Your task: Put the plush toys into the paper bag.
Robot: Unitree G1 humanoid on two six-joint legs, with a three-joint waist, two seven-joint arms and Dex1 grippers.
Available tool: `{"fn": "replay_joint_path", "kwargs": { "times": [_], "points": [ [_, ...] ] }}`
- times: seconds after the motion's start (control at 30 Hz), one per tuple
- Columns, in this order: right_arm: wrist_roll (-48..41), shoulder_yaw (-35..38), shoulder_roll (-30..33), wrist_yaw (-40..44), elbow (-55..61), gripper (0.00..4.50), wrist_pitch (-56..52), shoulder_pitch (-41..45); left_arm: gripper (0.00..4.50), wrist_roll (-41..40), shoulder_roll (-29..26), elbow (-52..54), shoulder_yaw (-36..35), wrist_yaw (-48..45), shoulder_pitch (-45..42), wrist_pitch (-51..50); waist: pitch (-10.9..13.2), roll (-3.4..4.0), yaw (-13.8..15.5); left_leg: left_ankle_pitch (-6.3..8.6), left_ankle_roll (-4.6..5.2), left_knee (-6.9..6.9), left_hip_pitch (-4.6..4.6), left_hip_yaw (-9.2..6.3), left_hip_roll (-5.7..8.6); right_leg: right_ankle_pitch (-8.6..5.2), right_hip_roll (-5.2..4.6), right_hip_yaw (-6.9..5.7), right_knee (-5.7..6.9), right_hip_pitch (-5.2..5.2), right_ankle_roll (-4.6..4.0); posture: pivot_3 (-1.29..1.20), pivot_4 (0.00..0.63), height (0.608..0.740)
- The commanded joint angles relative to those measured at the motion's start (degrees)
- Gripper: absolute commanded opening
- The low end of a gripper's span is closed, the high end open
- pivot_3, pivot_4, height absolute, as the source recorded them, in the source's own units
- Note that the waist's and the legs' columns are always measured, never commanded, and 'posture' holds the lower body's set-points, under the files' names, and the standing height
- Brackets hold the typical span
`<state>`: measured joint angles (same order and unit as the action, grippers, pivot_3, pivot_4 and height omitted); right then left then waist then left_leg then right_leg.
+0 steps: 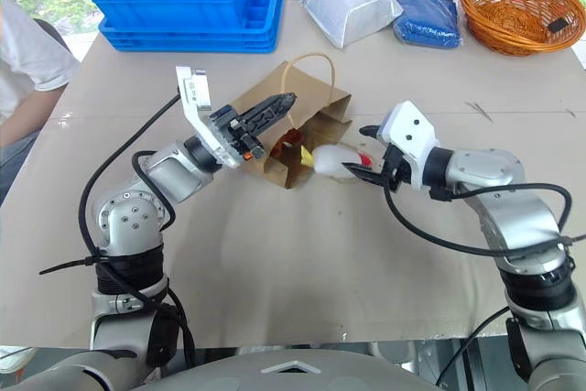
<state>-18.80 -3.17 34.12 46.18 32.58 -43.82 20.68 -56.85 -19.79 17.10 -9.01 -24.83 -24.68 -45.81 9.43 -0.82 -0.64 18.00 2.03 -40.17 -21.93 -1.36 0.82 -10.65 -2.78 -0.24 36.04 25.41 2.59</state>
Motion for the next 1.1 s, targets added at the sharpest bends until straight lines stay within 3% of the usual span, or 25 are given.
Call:
{"fn": "replay_joint_path", "kwargs": {
  "times": [0.03, 0.17, 0.3, 0.4, 0.57, 0.6, 0.83, 0.93, 1.1],
  "points": [
    [2.4, -3.6, -0.6, -3.2, -0.1, 3.14, 0.3, 2.7, 0.00, 0.3, 0.5, 0.1, 0.3, -1.4, -1.3, 1.3, 0.0, 0.00, -0.1, 0.00, 0.00, 0.00, 0.04, 0.04, 0.00, 0.00, 0.01, 0.02, 0.00, -0.01, 0.00, 0.00, 0.150, 0.740],
    [6.8, -12.0, 0.4, -1.3, -6.5, 3.14, 2.7, 6.6, 0.00, 0.7, 0.7, -0.1, 0.7, -2.0, -2.1, 1.1, 0.0, 0.00, 0.0, -0.01, 0.00, -0.01, 0.07, 0.05, 0.00, 0.00, 0.06, 0.02, 0.03, -0.02, 0.00, 0.00, 0.150, 0.740],
    [8.6, -15.5, 0.5, 0.1, -11.3, 3.14, 4.8, 8.2, 0.00, 1.0, 0.7, -0.1, 0.6, -2.5, -2.1, 1.0, 0.0, 0.00, 0.2, -0.01, 0.00, -0.01, 0.01, -0.04, 0.00, 0.00, 0.05, -0.05, -0.02, -0.01, 0.00, 0.00, 0.150, 0.740],
    [11.3, -17.7, -0.4, -0.2, -16.3, 2.42, 7.9, 9.9, 0.00, 1.3, 0.9, 0.5, 0.7, -2.3, -1.8, 1.0, 0.0, 0.00, 0.1, -0.01, 0.00, -0.01, -0.01, -0.01, 0.01, 0.00, 0.02, -0.04, -0.06, -0.01, 0.00, 0.00, 0.150, 0.740],
    [10.7, -16.7, -1.2, 0.6, -16.9, 0.27, 8.7, 10.4, 0.00, 1.2, 1.0, 1.7, 0.4, -1.9, -0.6, 0.9, 0.0, 0.00, 0.1, -0.01, -0.01, -0.01, 0.00, -0.04, 0.00, 0.00, 0.03, -0.06, -0.04, -0.01, 0.00, 0.00, 0.150, 0.740],
    [10.1, -16.0, -1.3, 0.7, -16.2, 0.08, 8.1, 10.3, 0.00, 1.1, 0.9, 1.7, 0.2, -1.8, -0.6, 0.9, 0.0, 0.00, 0.1, -0.01, -0.01, -0.01, -0.01, -0.05, -0.01, 0.00, 0.03, -0.06, -0.05, -0.01, 0.00, 0.00, 0.150, 0.740],
    [6.1, -10.5, -3.9, -0.9, -9.4, 0.08, 8.8, 11.4, 0.00, -4.5, 0.8, 2.0, -2.0, -0.8, -1.1, -2.3, 0.0, 0.00, 0.0, -0.01, -0.01, -0.01, -0.01, -0.06, -0.01, 0.00, -0.01, -0.05, -0.04, -0.01, 0.00, 0.00, 0.150, 0.740],
    [10.4, -13.9, -5.5, -2.2, -11.7, 0.08, 13.7, 13.1, 0.00, -9.3, 0.2, 1.5, -3.0, -0.6, -1.7, -5.1, 0.0, 0.00, -0.1, -0.01, -0.01, -0.01, 0.01, -0.05, -0.03, 0.00, 0.01, -0.04, 0.00, 0.00, 0.00, 0.00, 0.150, 0.740],
    [22.1, -22.7, -8.7, -4.8, -25.4, 0.08, 28.5, 17.4, 0.00, -16.0, -0.3, 0.9, -3.7, 0.9, -2.7, -8.7, 0.0, 0.00, -0.1, -0.01, -0.02, -0.01, 0.04, -0.02, 0.01, 0.00, 0.01, -0.04, 0.03, 0.00, 0.00, 0.00, 0.150, 0.740]
  ]
}}
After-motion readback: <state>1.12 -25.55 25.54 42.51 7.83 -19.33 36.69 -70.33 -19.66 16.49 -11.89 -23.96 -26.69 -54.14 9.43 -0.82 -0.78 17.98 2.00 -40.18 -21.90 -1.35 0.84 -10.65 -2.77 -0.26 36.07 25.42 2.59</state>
